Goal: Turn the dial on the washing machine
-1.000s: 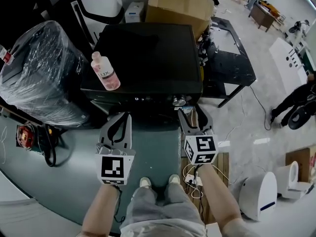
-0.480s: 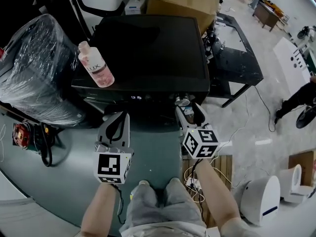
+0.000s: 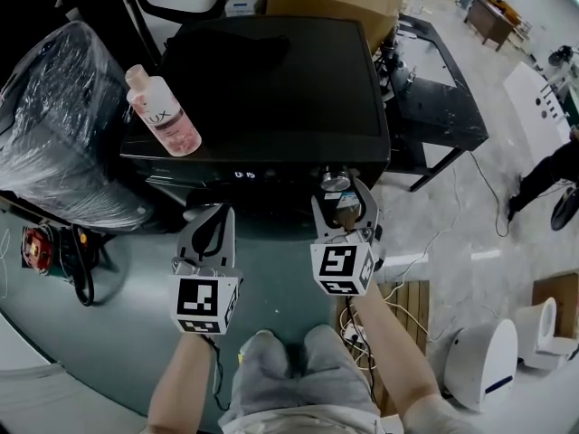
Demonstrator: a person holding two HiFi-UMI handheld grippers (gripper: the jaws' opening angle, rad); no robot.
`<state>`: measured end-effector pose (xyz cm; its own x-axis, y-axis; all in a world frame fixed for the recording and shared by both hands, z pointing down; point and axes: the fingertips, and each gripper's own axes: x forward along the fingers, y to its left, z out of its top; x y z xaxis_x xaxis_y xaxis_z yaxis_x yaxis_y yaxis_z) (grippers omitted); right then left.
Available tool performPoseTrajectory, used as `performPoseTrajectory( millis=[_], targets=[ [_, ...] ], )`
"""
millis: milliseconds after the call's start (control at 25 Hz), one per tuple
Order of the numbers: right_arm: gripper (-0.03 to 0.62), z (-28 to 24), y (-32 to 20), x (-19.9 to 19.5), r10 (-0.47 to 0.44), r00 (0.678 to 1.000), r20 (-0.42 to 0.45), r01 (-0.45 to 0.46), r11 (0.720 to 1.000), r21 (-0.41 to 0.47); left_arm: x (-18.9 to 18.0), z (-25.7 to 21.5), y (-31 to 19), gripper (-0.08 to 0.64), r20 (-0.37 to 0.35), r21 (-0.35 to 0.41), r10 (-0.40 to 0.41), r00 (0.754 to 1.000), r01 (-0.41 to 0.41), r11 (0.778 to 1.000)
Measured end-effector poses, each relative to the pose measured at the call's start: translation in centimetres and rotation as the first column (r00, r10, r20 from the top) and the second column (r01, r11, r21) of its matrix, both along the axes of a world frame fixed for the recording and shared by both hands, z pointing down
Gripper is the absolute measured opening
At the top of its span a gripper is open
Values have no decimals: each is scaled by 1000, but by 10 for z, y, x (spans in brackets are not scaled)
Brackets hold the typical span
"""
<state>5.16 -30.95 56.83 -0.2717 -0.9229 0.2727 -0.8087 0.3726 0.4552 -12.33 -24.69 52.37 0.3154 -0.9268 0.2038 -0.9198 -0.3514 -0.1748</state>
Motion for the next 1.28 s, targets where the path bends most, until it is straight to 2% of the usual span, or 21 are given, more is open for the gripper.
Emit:
performPoseTrajectory(
  millis=[80,160,240,320,480,600,720,800,880,960,1080,1280],
  targets=[
    [318,6,-1,-4,-19,992,-123,21,1000,22,1,3,-2,20,4,-5,4,1000,-4,1000],
    [326,14,-3,-5,-25,961,-275,36,999,34,2,7,-3,20,4,-14,10,1000,-10,1000],
    [331,21,-3,-4,-24,892,-452,48,998,42,4,13,-5,20,-7,-36,22,1000,-22,999],
    [331,23,-3,-3,-20,816,-577,59,997,49,6,20,-6,20,-19,-65,32,999,-33,997],
    [333,25,-6,-5,-23,721,-693,96,993,67,7,32,-9,20,-30,-109,32,999,-35,993],
    [334,33,-9,-6,-41,628,-777,133,990,55,7,37,-11,20,-48,-118,38,998,-43,992],
    [344,38,-12,-5,-20,521,-854,161,984,75,7,39,-14,20,-50,-114,56,997,-62,992],
    [351,42,-14,-4,-5,475,-880,173,981,88,9,41,-15,20,-58,-122,64,996,-70,990],
    [351,45,-16,-2,2,476,-879,170,981,95,10,43,-18,20,-61,-130,66,996,-73,989],
    [350,45,-18,0,12,511,-860,157,982,107,10,44,-19,20,-63,-137,68,996,-76,988],
    [299,40,-20,1,32,587,-809,139,980,139,11,44,-18,20,-65,-147,70,995,-78,986],
    [298,37,-21,1,34,737,-675,79,988,136,13,45,-18,20,-61,-151,75,995,-84,985]
  ],
)
